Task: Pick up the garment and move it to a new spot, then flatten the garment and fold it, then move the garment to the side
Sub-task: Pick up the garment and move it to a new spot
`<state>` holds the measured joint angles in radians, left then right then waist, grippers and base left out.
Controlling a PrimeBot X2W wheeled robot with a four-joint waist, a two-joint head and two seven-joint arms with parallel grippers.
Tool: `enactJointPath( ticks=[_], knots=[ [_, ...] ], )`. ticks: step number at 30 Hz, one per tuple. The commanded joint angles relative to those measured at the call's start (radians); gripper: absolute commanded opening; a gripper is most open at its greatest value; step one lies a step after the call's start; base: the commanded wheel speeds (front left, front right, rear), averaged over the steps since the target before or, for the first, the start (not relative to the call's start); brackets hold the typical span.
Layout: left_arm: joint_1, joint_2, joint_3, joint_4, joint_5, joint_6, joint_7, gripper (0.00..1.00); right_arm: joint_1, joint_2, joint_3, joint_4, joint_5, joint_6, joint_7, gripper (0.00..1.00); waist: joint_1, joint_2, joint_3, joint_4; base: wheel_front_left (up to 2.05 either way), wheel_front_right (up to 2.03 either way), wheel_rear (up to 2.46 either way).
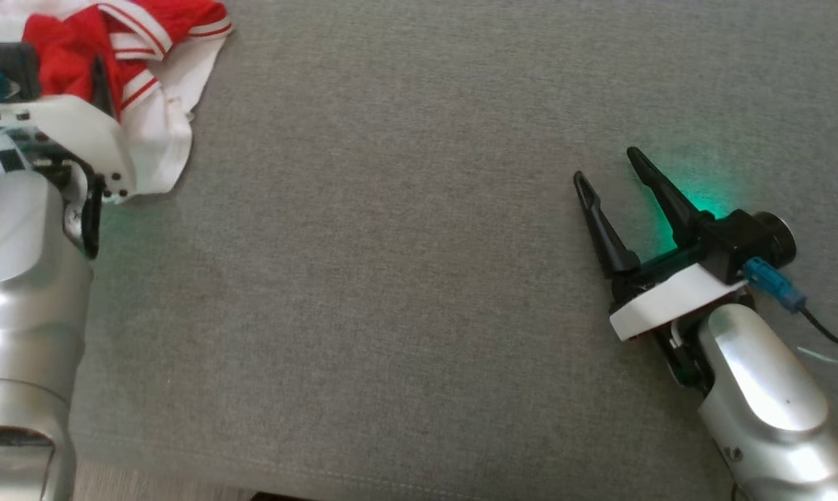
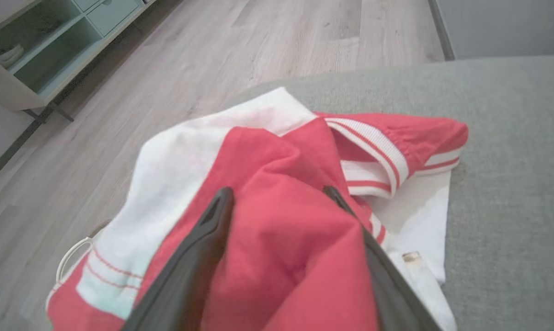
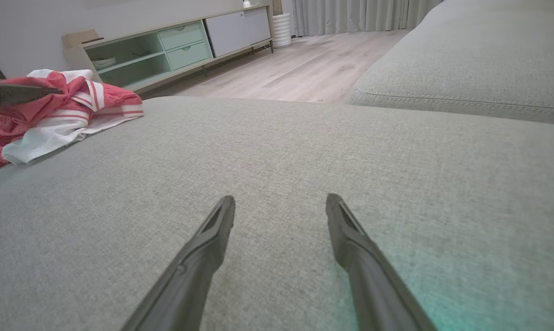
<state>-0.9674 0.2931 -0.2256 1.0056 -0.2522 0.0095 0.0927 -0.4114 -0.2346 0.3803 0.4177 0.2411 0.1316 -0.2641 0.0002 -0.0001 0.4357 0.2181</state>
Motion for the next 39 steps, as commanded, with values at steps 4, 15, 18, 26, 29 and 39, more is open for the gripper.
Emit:
enactJointPath(
  ticks=[4,15,18,26,29,39],
  knots=[
    [-0.043,0.058,0.009,0.02,0.01,0.012,-0.006,0.0,0.048,-0.013,0.004,0.036,0.016,-0.001,0.002,1.0,-0.0002,0.0001,-0.021,-0.007,0.0,0.0,0.0],
    [-0.098,0.074,-0.056,-0.074,0.065,-0.019,-0.246,0.0,0.087,0.053,0.01,0.062,0.038,-0.001,0.002,1.0,-0.0002,0.0001,-0.171,-0.048,0.0,0.0,0.0],
    [-0.116,0.054,-0.084,-0.13,0.078,-0.039,-0.282,0.0,0.105,0.079,0.012,0.074,0.044,-0.001,0.002,1.0,-0.0002,0.0001,-0.223,-0.088,0.0,0.0,0.0],
    [-0.104,-0.069,-0.138,-0.258,0.048,-0.082,-0.297,0.0,0.133,0.112,0.031,0.099,0.051,-0.001,0.002,1.0,-0.0002,0.0001,-0.296,-0.224,0.0,0.0,0.0],
    [-0.069,-0.149,-0.166,-0.306,0.019,-0.097,-0.304,0.0,0.136,0.116,0.03,0.101,0.053,-0.001,0.002,1.0,-0.0002,0.0001,-0.306,-0.283,0.0,0.0,0.0],
    [0.157,-0.242,-0.27,-0.336,-0.123,-0.076,-0.342,0.56,0.154,0.123,0.013,0.104,0.055,-0.001,0.002,1.0,-0.0002,0.0001,-0.306,-0.373,0.0,0.0,0.0]
  ],
)
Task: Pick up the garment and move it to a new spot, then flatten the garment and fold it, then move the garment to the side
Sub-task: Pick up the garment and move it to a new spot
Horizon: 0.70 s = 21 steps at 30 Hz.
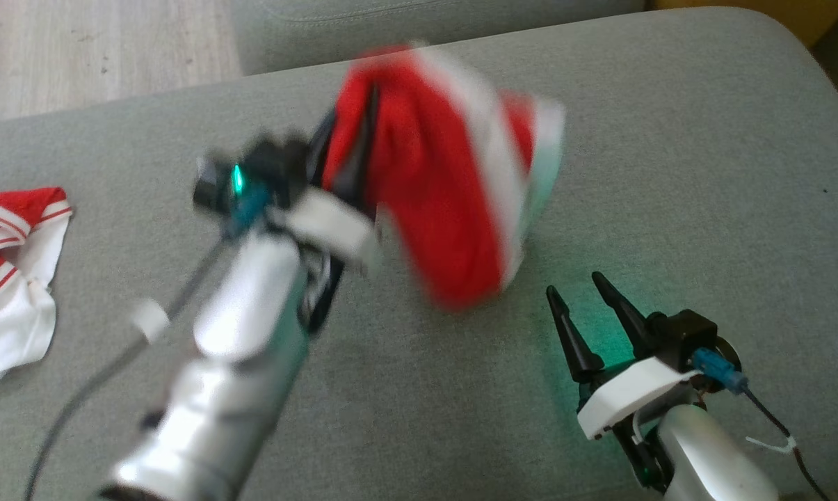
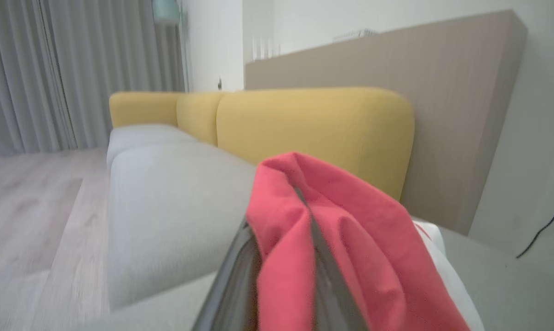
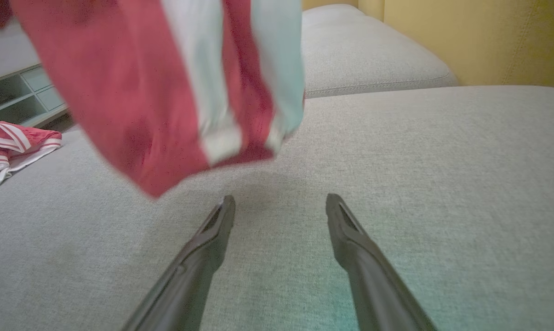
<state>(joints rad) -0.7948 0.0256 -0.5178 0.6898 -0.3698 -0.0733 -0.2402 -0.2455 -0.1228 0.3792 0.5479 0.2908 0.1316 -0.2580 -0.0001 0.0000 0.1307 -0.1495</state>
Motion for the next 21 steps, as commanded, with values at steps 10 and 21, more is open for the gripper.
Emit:
enactJointPath(
  ticks=[10,21],
  knots=[
    [0.261,0.079,0.114,0.015,0.007,0.148,-0.021,1.0,-0.01,0.014,-0.062,-0.05,-0.005,-0.001,-0.004,1.0,0.0001,0.0,-0.005,0.037,0.0,0.0,0.0],
    [0.736,0.093,0.364,-0.364,0.153,0.125,-0.021,1.0,0.049,0.04,-0.15,-0.083,-0.031,-0.001,-0.004,1.0,0.0001,0.0,-0.087,0.069,0.0,0.0,0.0]
  ],
)
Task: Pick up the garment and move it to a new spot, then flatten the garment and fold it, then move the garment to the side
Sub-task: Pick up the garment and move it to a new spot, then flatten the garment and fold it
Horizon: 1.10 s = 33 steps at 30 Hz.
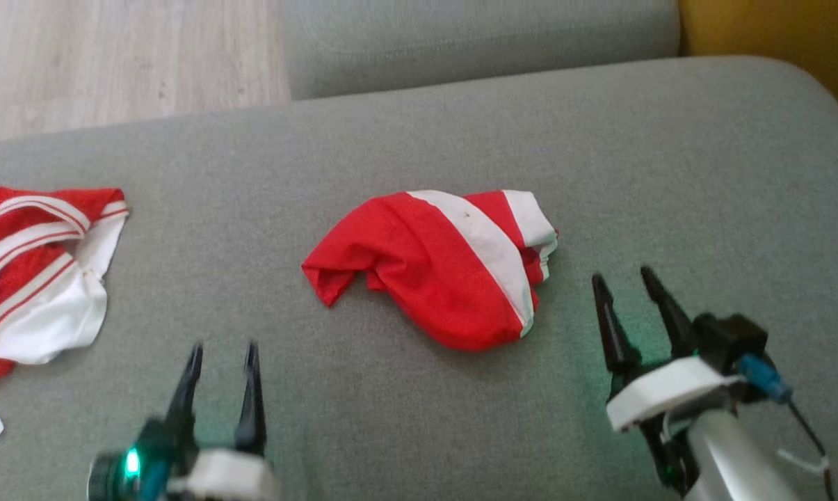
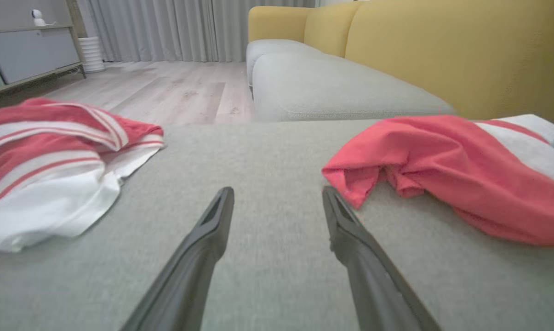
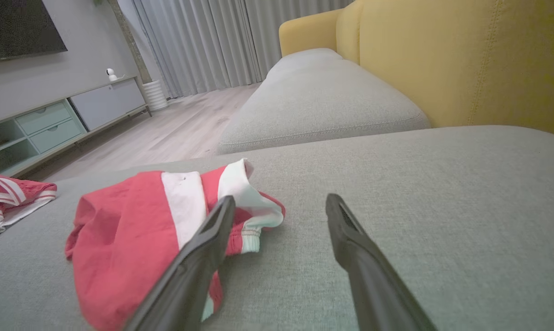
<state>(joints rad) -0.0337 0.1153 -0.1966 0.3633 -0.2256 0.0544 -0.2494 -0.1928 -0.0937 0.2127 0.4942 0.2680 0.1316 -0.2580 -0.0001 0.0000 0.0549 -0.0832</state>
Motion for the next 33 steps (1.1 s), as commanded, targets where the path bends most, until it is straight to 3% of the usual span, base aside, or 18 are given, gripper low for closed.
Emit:
enactJointPath(
  ticks=[1,7,15,25,26,28,29,30,33],
  knots=[
    [0.002,-0.005,0.057,-0.047,0.018,-0.007,-0.012,1.0,0.005,0.013,0.016,-0.028,-0.009,-0.001,-0.004,1.0,0.0001,0.0,-0.017,0.004,0.0,0.0,0.0],
    [0.065,-0.047,0.11,-0.074,0.059,-0.038,-0.012,1.0,0.032,0.016,0.025,-0.01,-0.009,-0.001,-0.004,1.0,0.0001,0.0,-0.027,0.014,0.0,0.0,0.0],
    [0.019,-0.063,0.095,-0.06,0.1,-0.073,-0.012,1.0,-0.019,0.015,0.085,0.026,0.026,-0.001,-0.004,1.0,0.0001,0.0,0.012,0.054,0.0,0.0,0.0],
    [0.003,-0.065,-0.031,-0.021,0.058,-0.074,-0.012,1.0,-0.109,0.014,0.13,0.273,0.024,-0.001,-0.004,0.98,0.0001,0.0,0.036,0.172,0.0,0.0,0.0],
    [0.005,-0.065,-0.037,-0.02,0.056,-0.074,-0.012,1.0,-0.113,0.016,0.126,0.297,0.022,-0.001,-0.004,0.88,0.0001,0.0,0.034,0.179,0.0,0.0,0.0],
    [0.012,-0.065,-0.047,-0.019,0.057,-0.074,-0.012,1.0,-0.116,0.021,0.122,0.319,0.021,-0.001,-0.004,0.35,0.0001,0.0,0.029,0.187,0.0,0.0,0.0],
    [0.015,-0.065,-0.048,-0.018,0.057,-0.074,-0.012,1.0,-0.114,0.022,0.125,0.323,0.022,-0.001,-0.004,0.15,0.0001,0.0,0.026,0.188,0.0,0.0,0.0],
    [0.019,-0.065,-0.049,-0.016,0.056,-0.074,-0.012,1.0,-0.111,0.023,0.128,0.32,0.026,-0.001,-0.004,0.0,0.0001,0.0,0.021,0.189,0.0,0.0,0.0],
    [0.03,-0.065,-0.045,-0.01,0.058,-0.075,-0.012,1.0,-0.103,0.011,0.114,0.285,0.024,-0.001,-0.004,0.0,0.0001,0.0,0.007,0.185,0.0,0.0,0.0]
  ],
)
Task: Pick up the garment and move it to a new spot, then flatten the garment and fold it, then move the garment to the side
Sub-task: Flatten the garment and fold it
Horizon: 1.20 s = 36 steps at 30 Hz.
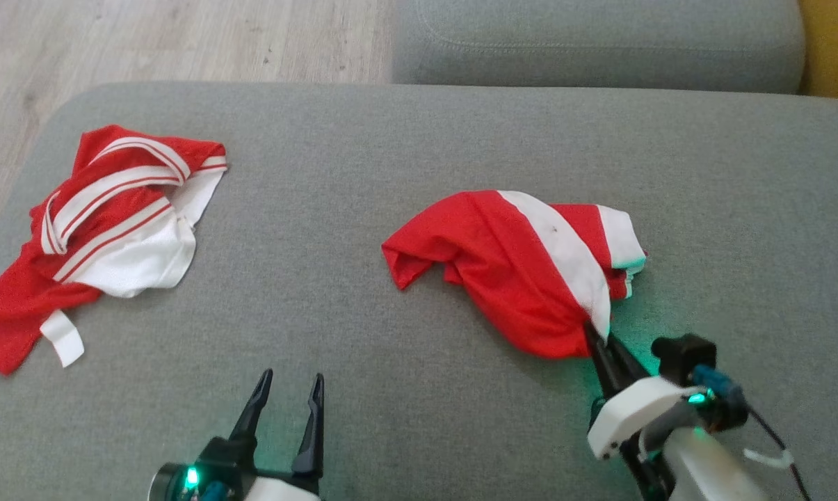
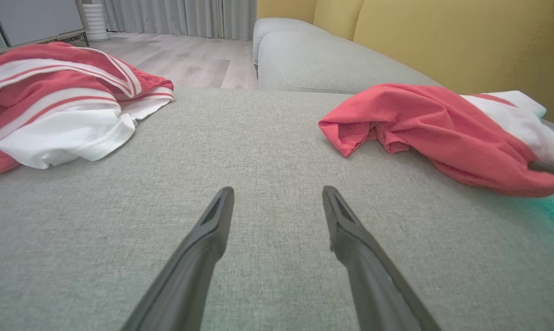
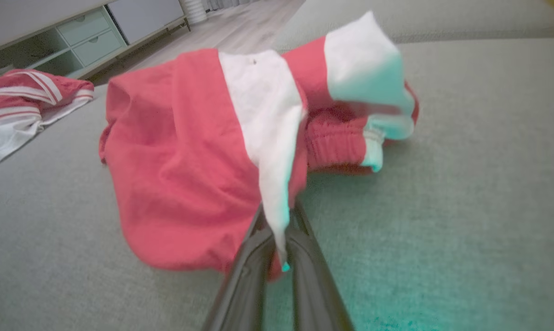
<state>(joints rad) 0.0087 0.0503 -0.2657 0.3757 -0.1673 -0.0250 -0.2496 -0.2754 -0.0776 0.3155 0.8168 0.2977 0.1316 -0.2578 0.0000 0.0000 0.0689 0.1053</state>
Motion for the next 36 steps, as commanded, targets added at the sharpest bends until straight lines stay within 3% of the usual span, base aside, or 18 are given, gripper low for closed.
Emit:
enactJointPath(
  ticks=[1,6,10,18,24,29,36],
  knots=[
    [-0.01,0.0,0.026,-0.021,0.0,0.003,-0.012,1.0,-0.018,-0.013,0.002,-0.058,-0.009,-0.001,-0.004,0.0,0.0,0.0,-0.012,-0.005,0.0,0.0,0.0],
    [-0.01,0.0,0.012,-0.02,-0.005,-0.006,-0.012,1.0,-0.05,-0.067,-0.031,-0.193,-0.047,-0.001,-0.004,0.0,0.0,0.0,-0.032,0.001,0.0,0.0,0.0],
    [-0.007,0.0,-0.03,0.004,-0.015,-0.02,-0.012,1.0,-0.187,-0.121,-0.006,-0.264,-0.074,-0.001,-0.004,0.0,0.0,0.0,-0.062,0.033,0.0,0.0,0.0],
    [0.003,0.0,-0.108,0.051,-0.018,-0.041,-0.012,1.0,-0.521,-0.219,0.107,-0.206,-0.151,-0.001,-0.004,0.0,0.0,0.0,-0.114,0.179,0.0,0.0,0.0],
    [0.018,0.0,-0.113,0.06,-0.029,-0.037,-0.012,1.0,-0.704,-0.244,0.158,-0.194,-0.164,-0.001,-0.004,0.0,0.0,0.0,-0.124,0.277,0.0,0.0,0.0],
    [0.036,0.0,-0.095,0.05,-0.036,-0.027,-0.012,1.0,-0.685,-0.255,0.156,-0.197,-0.161,-0.001,-0.004,0.0,0.0,0.0,-0.114,0.263,0.0,0.0,0.0],
    [0.012,0.0,-0.061,0.026,-0.025,-0.019,-0.012,1.0,-0.512,-0.314,0.15,-0.12,-0.159,-0.001,-0.004,0.0,0.0,0.0,-0.086,0.164,0.0,0.0,0.0]
  ],
)
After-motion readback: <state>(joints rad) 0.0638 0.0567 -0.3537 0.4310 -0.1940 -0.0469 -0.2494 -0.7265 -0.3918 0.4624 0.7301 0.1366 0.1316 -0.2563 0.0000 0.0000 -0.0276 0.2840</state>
